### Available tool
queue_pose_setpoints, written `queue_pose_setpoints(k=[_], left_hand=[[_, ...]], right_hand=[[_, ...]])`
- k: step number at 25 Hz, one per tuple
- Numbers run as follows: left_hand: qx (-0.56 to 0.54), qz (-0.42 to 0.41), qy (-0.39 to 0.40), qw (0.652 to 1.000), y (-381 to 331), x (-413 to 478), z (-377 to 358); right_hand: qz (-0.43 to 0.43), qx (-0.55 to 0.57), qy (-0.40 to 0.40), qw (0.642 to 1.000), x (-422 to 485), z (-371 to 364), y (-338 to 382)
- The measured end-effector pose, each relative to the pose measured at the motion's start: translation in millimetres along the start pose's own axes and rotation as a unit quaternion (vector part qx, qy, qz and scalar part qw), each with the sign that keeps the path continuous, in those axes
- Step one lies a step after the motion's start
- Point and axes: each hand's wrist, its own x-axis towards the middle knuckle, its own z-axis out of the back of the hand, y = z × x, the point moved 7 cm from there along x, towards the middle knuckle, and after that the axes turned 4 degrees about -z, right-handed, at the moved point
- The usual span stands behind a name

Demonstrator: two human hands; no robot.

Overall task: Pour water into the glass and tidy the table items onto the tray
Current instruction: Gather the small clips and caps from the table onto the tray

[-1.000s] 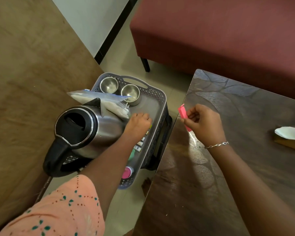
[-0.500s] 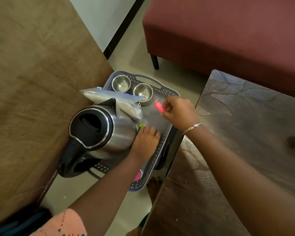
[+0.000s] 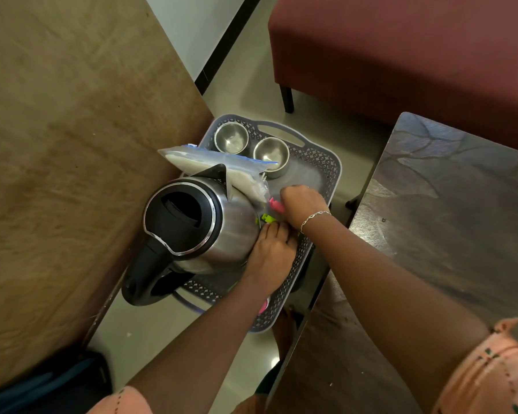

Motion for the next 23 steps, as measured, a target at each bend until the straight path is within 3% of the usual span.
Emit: queue_pose_setpoints(k=[14,18,21,23], left_hand=[[-0.002,0.039,-0.069,0.997,1,-14,10],[-0.006,0.069,-0.114,0.991,-8,-20,39],[-0.005,0.085,-0.146,0.986,-32,-16,53],[0.003,0.103,-0.142,0.984,-51,-12,57]], right_hand=[[0.015,-0.02,0.04,0.999,-14,-2,6],[0.029,-0.016,-0.094,0.995,-37,27,-12],[0.054,-0.005,-0.226,0.973,-74,43,-37],[0.062,-0.029,-0.274,0.959,-96,41,-57]])
